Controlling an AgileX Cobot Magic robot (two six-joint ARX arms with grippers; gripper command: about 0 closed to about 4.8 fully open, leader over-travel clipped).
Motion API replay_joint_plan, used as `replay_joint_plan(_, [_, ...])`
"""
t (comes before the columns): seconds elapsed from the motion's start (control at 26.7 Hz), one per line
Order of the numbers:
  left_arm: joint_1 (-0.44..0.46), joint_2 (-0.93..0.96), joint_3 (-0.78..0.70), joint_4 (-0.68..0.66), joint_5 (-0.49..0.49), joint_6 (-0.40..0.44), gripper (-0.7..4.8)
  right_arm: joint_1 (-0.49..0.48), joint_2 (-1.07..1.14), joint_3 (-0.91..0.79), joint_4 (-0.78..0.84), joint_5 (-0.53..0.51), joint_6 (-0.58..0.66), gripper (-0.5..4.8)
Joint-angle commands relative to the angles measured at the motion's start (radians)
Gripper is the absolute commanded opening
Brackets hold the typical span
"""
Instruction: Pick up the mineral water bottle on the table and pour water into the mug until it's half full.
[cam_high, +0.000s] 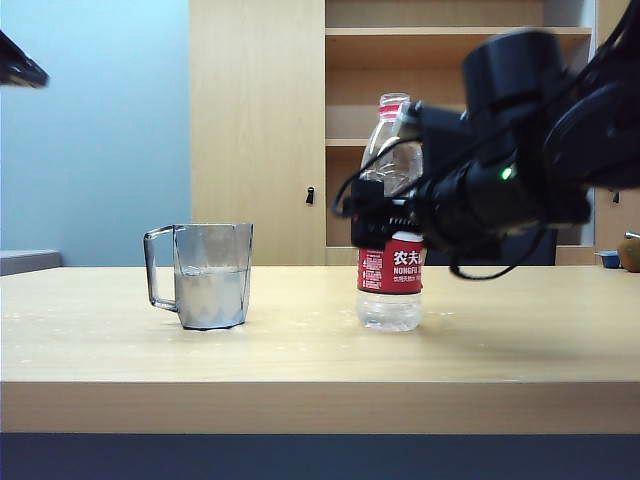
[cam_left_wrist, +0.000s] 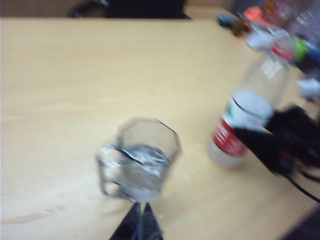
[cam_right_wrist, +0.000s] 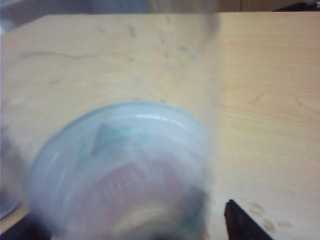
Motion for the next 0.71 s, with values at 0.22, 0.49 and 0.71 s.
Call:
replay_joint_plan(0.22, [0.031, -0.232, -0.016, 0.042, -0.280, -0.022, -0.06, 0.006, -0.320, -0.253, -0.039, -0.023, 0.003, 4.79])
replay_joint_plan(0.49, [0.031, -0.384, -0.166, 0.101, -0.301, -0.029, -0.05, 0.020, -0.794, -0.416, -0.212, -0.032, 0.020, 2.34])
replay_joint_plan(0.71, [0.031, -0.479, -0.294, 0.145, -0.314, -0.072, -0.05, 0.021, -1.173, -0.419, -0.481, -0.055, 0.038, -0.04])
